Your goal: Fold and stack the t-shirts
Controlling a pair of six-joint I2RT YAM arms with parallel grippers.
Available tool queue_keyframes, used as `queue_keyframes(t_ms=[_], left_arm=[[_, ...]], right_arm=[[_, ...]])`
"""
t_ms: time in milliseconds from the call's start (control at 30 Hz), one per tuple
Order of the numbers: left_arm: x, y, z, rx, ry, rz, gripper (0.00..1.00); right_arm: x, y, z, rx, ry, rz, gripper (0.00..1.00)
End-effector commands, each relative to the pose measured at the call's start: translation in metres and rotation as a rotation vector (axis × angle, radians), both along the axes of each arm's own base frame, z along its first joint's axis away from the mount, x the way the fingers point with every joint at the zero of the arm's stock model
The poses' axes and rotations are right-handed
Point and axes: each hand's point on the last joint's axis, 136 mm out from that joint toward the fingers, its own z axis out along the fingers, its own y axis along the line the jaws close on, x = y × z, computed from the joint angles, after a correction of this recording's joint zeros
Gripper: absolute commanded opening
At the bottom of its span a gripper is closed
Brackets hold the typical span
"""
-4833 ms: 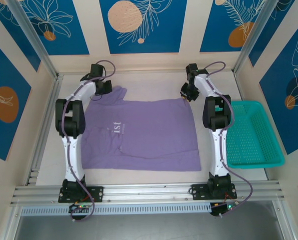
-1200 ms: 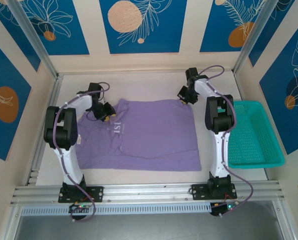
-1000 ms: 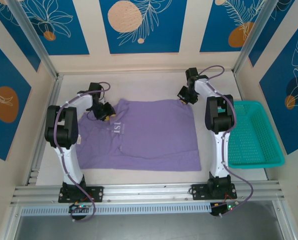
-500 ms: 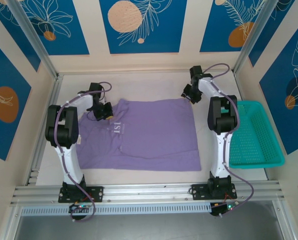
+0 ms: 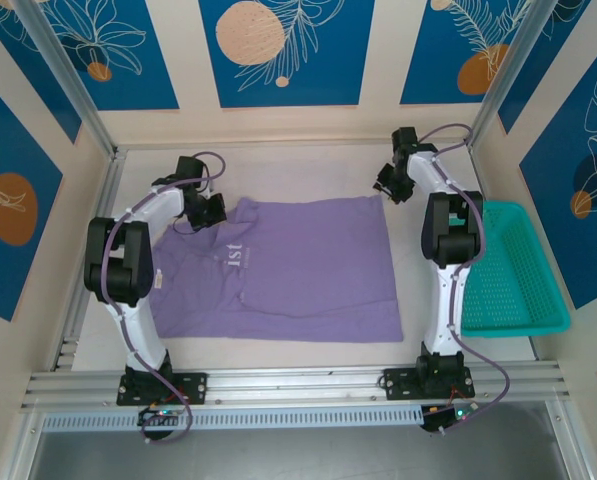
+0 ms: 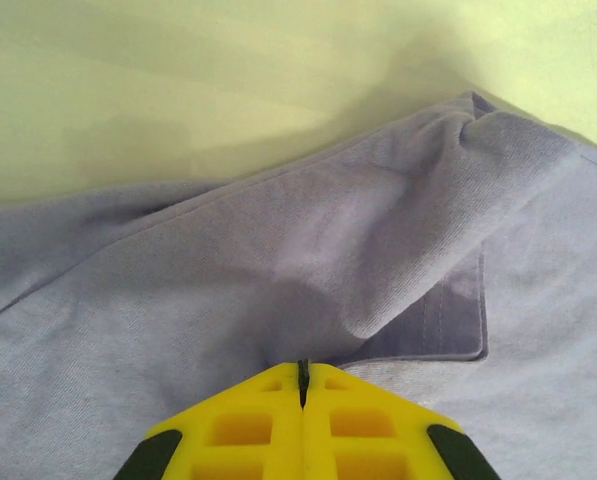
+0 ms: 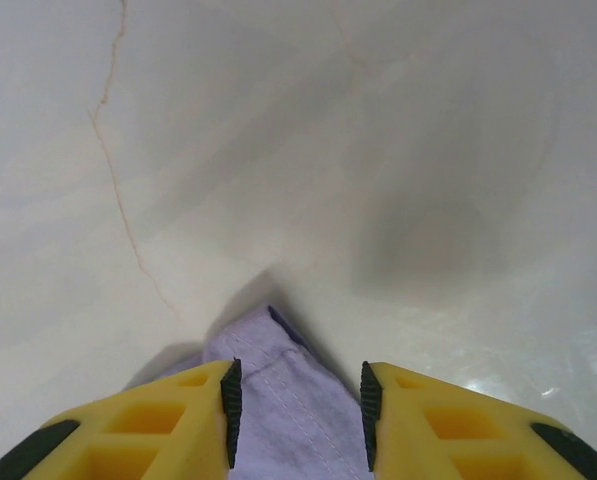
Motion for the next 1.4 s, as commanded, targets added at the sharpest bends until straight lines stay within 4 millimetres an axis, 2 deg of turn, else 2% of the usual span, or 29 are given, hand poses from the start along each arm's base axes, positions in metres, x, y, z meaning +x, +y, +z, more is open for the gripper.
queue_keyframes(t_ms=[0,233,433,600,700,867,1067,1167,1300,1367], left_arm=[[0.0,0.0,0.016,0.029,-0.052,-0.034,0.0],[-0.002,0.002,0.023,0.041,-0.072,-0.041,0.0],[-0.002,0.003,0.027,0.049,-0.082,-0.04,0.0],[0.0,0.002,0.033,0.046,-0.101,-0.037,0.0],[0.005,0.002,0.04,0.049,-0.124,-0.037,0.0],[0.037,0.008,0.069,0.088,-0.218,-0.035,0.0],[0.092,0.018,0.12,0.164,-0.375,-0.06,0.0],[0.117,0.022,0.138,0.207,-0.44,-0.078,0.0],[0.148,0.04,0.146,0.284,-0.506,-0.057,0.0],[0.164,0.052,0.142,0.284,-0.519,-0.03,0.0]], right_arm=[[0.002,0.008,-0.007,0.02,0.025,0.04,0.39],[0.003,0.018,-0.019,0.035,0.046,0.06,0.35],[0.005,0.027,-0.023,0.038,0.05,0.082,0.33],[0.004,0.025,-0.026,0.012,0.065,0.083,0.24],[0.005,0.024,-0.025,0.01,0.058,0.087,0.15],[0.01,0.023,-0.009,0.004,0.018,0.099,0.0],[0.012,0.015,0.027,0.031,-0.07,0.083,0.0],[0.011,0.013,0.04,0.053,-0.097,0.079,0.0],[0.01,0.01,0.05,0.071,-0.118,0.074,0.0],[0.011,0.008,0.053,0.072,-0.12,0.066,0.0]])
